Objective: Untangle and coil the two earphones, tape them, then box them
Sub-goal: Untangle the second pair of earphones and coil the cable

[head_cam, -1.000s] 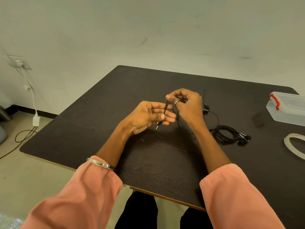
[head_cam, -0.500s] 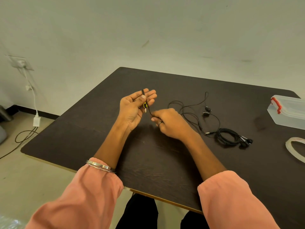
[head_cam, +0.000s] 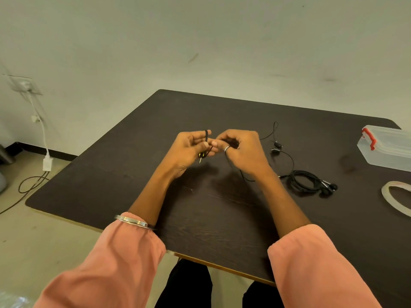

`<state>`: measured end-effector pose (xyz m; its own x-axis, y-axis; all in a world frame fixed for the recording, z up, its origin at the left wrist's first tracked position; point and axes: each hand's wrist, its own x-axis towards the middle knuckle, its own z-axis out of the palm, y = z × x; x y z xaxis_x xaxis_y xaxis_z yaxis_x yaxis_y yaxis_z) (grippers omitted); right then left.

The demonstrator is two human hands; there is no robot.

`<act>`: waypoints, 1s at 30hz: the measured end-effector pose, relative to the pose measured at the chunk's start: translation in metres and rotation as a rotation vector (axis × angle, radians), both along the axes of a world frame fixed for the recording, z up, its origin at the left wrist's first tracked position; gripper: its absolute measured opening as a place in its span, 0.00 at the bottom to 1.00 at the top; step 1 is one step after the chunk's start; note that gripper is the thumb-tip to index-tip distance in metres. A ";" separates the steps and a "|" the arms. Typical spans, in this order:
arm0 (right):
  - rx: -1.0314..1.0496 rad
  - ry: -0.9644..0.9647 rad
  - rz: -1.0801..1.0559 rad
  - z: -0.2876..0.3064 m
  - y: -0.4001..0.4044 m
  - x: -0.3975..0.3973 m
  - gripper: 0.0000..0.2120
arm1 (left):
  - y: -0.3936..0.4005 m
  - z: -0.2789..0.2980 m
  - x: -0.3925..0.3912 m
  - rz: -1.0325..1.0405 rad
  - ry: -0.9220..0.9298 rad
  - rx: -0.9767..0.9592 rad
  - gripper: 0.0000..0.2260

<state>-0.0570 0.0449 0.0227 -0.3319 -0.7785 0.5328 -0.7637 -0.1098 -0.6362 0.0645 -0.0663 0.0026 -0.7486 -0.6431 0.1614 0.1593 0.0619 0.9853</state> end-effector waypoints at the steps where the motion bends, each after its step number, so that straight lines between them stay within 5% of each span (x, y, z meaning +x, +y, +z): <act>1: -0.018 -0.051 -0.007 0.001 0.001 -0.001 0.02 | 0.003 0.000 0.001 -0.068 -0.016 -0.022 0.15; 10: -0.141 -0.272 -0.028 0.001 0.003 -0.009 0.02 | 0.013 0.006 0.009 -0.416 -0.038 -0.006 0.13; 17: -0.062 -0.326 -0.128 -0.008 -0.002 -0.018 0.05 | 0.010 0.008 0.006 -0.304 0.104 0.188 0.13; 23: 0.212 -0.091 -0.005 -0.016 -0.009 0.003 0.06 | -0.005 0.010 0.007 -0.045 0.258 0.373 0.13; 30: 0.492 0.465 0.198 -0.011 -0.012 0.030 0.09 | -0.014 0.012 0.009 0.239 0.342 0.444 0.10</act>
